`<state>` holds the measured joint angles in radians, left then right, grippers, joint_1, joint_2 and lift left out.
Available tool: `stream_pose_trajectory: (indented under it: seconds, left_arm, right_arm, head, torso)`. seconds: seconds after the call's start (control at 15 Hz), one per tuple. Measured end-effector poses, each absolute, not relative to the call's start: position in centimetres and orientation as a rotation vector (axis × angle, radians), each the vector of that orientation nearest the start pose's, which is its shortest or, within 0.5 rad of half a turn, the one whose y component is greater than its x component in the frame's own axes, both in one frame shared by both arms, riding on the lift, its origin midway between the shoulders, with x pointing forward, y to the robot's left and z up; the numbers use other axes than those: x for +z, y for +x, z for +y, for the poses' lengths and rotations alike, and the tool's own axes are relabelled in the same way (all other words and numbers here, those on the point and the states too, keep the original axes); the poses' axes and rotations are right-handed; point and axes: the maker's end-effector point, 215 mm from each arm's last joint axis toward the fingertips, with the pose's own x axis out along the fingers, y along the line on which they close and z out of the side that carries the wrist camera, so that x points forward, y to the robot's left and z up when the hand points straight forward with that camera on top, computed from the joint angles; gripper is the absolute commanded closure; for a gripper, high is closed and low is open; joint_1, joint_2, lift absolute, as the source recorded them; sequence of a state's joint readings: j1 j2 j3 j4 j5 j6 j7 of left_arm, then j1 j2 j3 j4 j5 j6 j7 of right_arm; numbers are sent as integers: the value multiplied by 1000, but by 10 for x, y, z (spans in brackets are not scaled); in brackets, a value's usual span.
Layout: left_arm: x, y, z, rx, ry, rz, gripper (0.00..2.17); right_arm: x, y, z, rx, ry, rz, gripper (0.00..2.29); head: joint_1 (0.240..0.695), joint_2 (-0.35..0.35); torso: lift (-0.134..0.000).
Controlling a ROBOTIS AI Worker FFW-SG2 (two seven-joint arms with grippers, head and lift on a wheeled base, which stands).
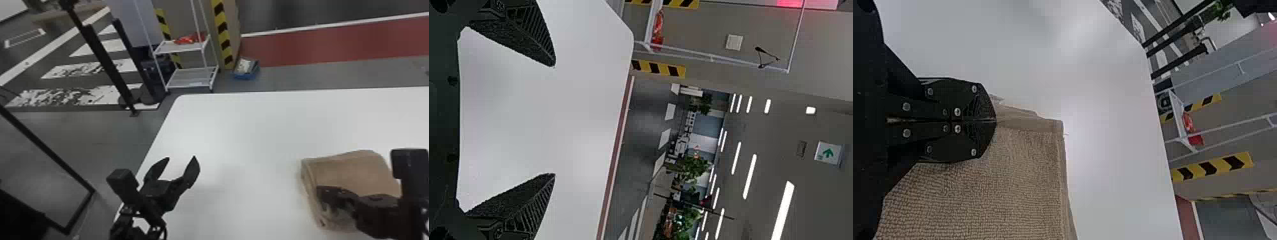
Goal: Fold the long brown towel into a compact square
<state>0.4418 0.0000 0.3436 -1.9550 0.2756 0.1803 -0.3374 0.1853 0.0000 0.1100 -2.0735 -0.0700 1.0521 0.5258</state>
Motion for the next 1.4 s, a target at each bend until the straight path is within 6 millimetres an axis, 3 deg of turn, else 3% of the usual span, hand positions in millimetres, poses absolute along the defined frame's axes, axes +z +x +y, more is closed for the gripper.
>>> stream_pose_trajectory:
  seconds: [0.2,0.4,0.67,0.87,1.07,1.4]
  left_arm:
    - [-390,438,342,-27,-193,162,87]
    - [-391,437,345,-22,-194,163,87]
    - [-391,439,345,-26,-198,161,87]
    - [-391,440,345,-26,-200,161,87]
    - [-392,440,345,-25,-200,161,87]
    - [-392,437,351,-21,-202,162,87]
  right_arm:
    - [-416,419,-52,683,256,658,1983]
    - [-402,400,-92,666,318,669,1986]
    - [-406,365,-150,621,432,749,1983]
    - [-415,355,-180,549,468,803,1983]
    - [-431,361,-181,516,477,878,1983]
    - [-454,401,-177,471,427,934,1983]
  head:
    - [695,350]
    - [695,335]
    - [695,272]
    - [695,237]
    - [695,230]
    - [695,231]
  torso:
    - [-123]
    - [-123]
    - [-123]
    - [-123]
    - [-123]
    - [-123]
